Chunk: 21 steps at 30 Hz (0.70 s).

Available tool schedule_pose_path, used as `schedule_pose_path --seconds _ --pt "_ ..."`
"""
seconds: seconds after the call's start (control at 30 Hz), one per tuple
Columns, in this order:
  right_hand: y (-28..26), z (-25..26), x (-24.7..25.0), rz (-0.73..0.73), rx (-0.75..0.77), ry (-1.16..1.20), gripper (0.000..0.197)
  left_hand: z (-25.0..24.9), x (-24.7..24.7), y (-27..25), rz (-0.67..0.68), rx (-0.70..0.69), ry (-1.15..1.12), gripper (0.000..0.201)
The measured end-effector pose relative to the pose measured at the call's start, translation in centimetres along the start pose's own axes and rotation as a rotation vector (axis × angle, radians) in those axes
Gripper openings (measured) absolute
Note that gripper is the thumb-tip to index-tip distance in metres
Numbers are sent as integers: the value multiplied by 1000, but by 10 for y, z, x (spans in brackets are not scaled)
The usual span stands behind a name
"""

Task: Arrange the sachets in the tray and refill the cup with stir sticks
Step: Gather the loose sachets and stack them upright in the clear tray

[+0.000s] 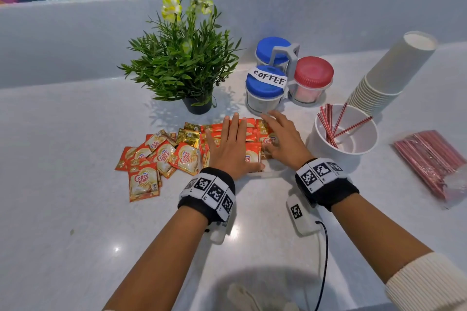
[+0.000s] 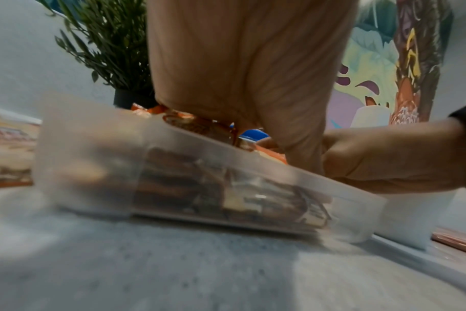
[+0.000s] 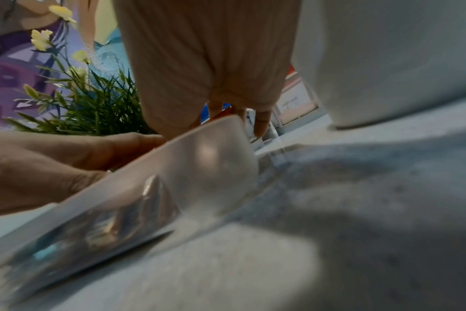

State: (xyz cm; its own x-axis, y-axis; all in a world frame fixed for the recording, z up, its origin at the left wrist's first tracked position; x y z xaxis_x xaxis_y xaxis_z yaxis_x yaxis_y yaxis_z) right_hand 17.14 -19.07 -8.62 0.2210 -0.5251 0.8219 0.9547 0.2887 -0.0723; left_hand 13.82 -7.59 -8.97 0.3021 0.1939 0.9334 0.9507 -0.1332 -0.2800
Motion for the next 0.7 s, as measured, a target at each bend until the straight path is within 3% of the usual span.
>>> schedule_pose_path --seconds 0.23,0.43,0.7 --pt "0 -2 -11 146 8 -96 96 -2 6 0 -34 -48 7 113" --pt "2 1 -1 70 45 -88 82 -5 5 1 -33 -101 42 107" --pt "4 0 -6 91 46 -151 82 -2 0 1 -9 -91 59 107"
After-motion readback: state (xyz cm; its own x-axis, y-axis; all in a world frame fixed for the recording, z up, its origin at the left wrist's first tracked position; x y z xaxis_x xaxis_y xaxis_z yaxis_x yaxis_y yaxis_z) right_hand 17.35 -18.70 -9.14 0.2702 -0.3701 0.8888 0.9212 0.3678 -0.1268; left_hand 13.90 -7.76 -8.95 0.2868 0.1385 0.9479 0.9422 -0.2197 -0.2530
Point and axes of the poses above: each hand's wrist, its own y-axis towards the middle knuckle, its own x-axis out of the back of the hand, z = x × y, the point moved 8 cm from there along y, towards the middle knuckle, and after that the axes turned 1 degree about z, right-handed, at the moved point
